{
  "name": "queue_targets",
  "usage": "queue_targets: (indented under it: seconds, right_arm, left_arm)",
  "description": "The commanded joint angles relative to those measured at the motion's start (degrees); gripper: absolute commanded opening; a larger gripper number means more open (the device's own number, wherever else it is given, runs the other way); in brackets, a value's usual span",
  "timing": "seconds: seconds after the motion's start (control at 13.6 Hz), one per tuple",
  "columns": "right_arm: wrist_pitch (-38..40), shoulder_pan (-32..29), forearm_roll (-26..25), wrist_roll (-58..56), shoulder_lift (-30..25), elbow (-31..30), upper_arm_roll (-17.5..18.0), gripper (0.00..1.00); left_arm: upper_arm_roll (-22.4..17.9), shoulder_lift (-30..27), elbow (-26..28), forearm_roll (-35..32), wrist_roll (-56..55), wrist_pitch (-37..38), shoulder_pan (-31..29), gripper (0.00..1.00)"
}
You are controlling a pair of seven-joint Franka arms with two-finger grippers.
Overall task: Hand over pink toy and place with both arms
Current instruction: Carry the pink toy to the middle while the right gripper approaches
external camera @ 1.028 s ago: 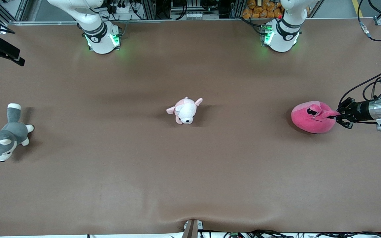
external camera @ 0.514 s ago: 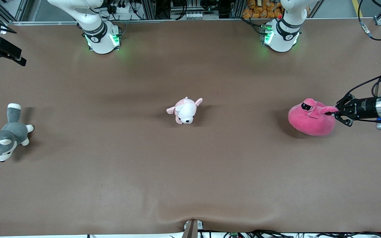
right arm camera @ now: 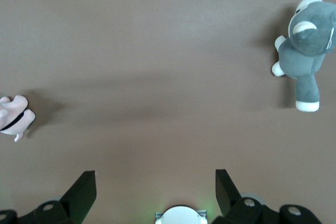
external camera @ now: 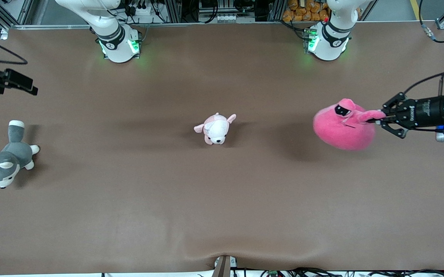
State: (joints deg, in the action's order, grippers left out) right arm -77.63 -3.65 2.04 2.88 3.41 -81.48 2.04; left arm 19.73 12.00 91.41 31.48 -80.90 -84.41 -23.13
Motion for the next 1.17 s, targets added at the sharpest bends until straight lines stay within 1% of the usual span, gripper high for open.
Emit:
queue_targets:
  seconds: [0.0, 0.07, 0.15, 0.22, 0.37, 0.51, 0.66, 0.73, 0.88, 1.1]
  right_arm:
    - [1.0, 0.0, 0.8, 5.3, 3.3, 5.7, 1.2, 1.00]
    - [1.0, 1.4, 1.0, 9.9, 4.1, 6.6, 1.4, 1.00]
    - [0.9, 2.9, 2.2, 14.6, 4.6, 7.0, 1.5, 1.00]
    - [0.0, 4.3, 4.4, 20.3, 4.8, 7.2, 1.4, 1.00]
    - [-0.7, 5.7, 10.4, 33.8, 5.5, 7.2, 1.4, 1.00]
    - [-1.8, 6.3, 18.1, 46.2, 7.0, 7.2, 1.4, 1.00]
    - [-5.8, 7.8, 22.7, 55.1, 7.4, 7.0, 1.5, 1.00]
    - [-7.3, 9.7, 24.1, 60.5, 7.9, 7.0, 1.4, 1.00]
    - [-11.9, 14.7, 24.2, 73.5, 8.6, 7.0, 1.4, 1.00]
    - [-19.3, 21.3, 23.9, 95.6, 9.7, 7.0, 1.4, 1.00]
  left_arm:
    - [5.5, 0.5, -4.3, 3.0, -10.7, 0.6, -0.1, 0.00]
    - [8.0, 0.9, -5.4, 3.3, -15.2, -0.5, 0.5, 0.00]
    - [9.3, 1.3, -6.1, 3.2, -20.3, -2.8, 2.0, 0.00]
    - [9.5, 1.3, -6.3, 3.3, -24.1, -5.7, 4.2, 0.00]
    - [9.5, 1.3, -6.7, 3.6, -29.7, -9.6, 8.0, 0.00]
    - [9.4, 1.3, -7.0, 3.5, -35.9, -13.6, 12.0, 0.00]
    - [9.5, 1.3, -7.4, 3.9, -42.8, -18.2, 15.4, 0.00]
    - [9.5, 1.9, -8.5, 3.9, -46.2, -20.1, 17.6, 0.00]
    - [9.4, 4.7, -12.6, 3.6, -54.2, -20.7, 21.1, 0.00]
    - [9.4, 5.0, -13.6, 3.8, -59.4, -22.2, 24.1, 0.00]
